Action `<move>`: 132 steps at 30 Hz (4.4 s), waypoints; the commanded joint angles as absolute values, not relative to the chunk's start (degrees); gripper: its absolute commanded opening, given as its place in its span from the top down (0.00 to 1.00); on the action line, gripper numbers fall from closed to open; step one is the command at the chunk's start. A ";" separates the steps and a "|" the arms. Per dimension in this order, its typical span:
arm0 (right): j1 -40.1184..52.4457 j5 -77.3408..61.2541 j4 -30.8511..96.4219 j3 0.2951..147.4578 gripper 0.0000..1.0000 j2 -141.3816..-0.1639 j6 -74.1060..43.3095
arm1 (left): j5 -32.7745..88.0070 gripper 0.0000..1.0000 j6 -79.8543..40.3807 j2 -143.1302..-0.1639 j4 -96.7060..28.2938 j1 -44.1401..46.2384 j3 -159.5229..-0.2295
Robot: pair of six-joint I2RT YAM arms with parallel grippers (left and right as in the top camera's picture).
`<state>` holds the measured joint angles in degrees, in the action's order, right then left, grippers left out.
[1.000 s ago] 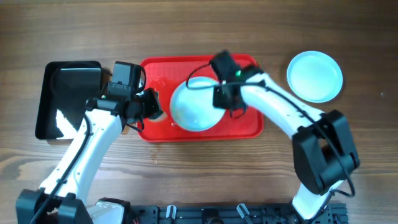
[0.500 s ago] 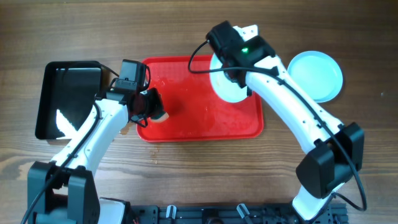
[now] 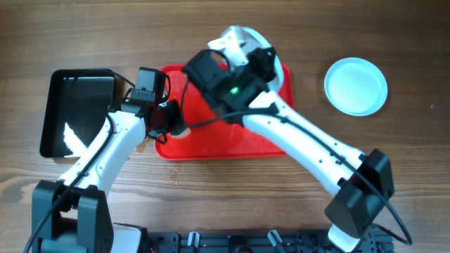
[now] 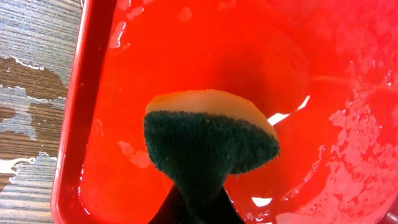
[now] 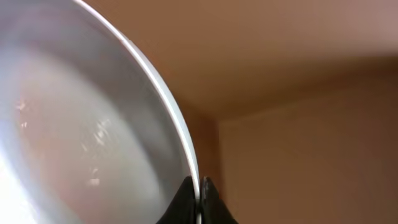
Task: Clean dirty plates on tray and stack at the side
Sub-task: 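Lift the cleaned plate off the red tray with the right gripper, then carry the plate right and place it on the plate stack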
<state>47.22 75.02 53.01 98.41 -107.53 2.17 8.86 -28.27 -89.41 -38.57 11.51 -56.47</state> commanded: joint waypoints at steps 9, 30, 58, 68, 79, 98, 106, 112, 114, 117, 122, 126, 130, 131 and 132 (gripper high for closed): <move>49.08 87.02 43.59 99.42 0.96 -106.28 19.35 | 8.27 0.96 -27.20 -89.82 -38.63 11.07 -56.14; 48.97 83.92 42.46 96.84 0.96 -106.26 13.54 | 8.29 0.96 -27.20 -89.82 -38.61 11.07 -56.14; 36.73 21.30 61.23 97.19 0.96 -94.52 -19.70 | 8.49 0.96 -27.38 -89.82 -38.04 11.11 -56.14; 24.56 16.47 61.36 97.14 0.96 -85.25 -22.46 | 8.54 0.96 -27.68 -89.82 -37.67 11.11 -56.14; 24.23 20.78 57.54 82.74 0.96 -87.88 -23.40 | 8.73 0.96 -30.41 -89.82 -37.76 11.11 -56.14; -13.61 5.93 56.14 81.76 0.96 -79.88 -32.64 | 8.73 0.96 -30.24 -89.82 -38.00 11.11 -56.14; -23.81 -10.22 49.21 77.54 0.96 -91.13 -31.68 | 8.73 0.96 -30.26 -89.82 -38.15 11.11 -56.14; -26.13 -11.73 46.94 77.54 0.96 -99.98 -28.56 | 8.73 0.96 -30.26 -89.82 -38.37 11.14 -56.12; -26.13 -10.85 47.16 77.41 0.96 -102.61 -28.51 | 8.73 0.96 -30.26 -89.82 -38.37 11.14 -56.12; -26.13 -7.64 46.70 77.12 0.96 -104.95 -28.67 | 8.75 0.96 -30.26 -89.82 -38.37 11.14 -56.10; -26.13 -7.49 44.73 77.12 0.96 -106.83 -28.47 | 8.73 0.96 -30.24 -89.82 -38.39 11.14 -56.10; -26.24 -7.44 43.44 77.12 0.60 -106.83 -28.49 | 8.73 0.96 -30.26 -89.82 -38.37 11.11 -56.10; -26.28 -7.05 43.44 77.12 0.60 -106.83 -28.56 | 8.73 0.96 -30.26 -89.82 -38.37 11.11 -56.10; -26.28 -7.05 43.44 77.12 0.60 -106.83 -28.56 | 8.73 0.96 -30.26 -89.82 -38.37 11.11 -56.10; -26.28 -7.05 43.44 77.12 0.60 -106.83 -28.53 | 8.73 0.96 -30.24 -89.82 -38.37 11.11 -56.10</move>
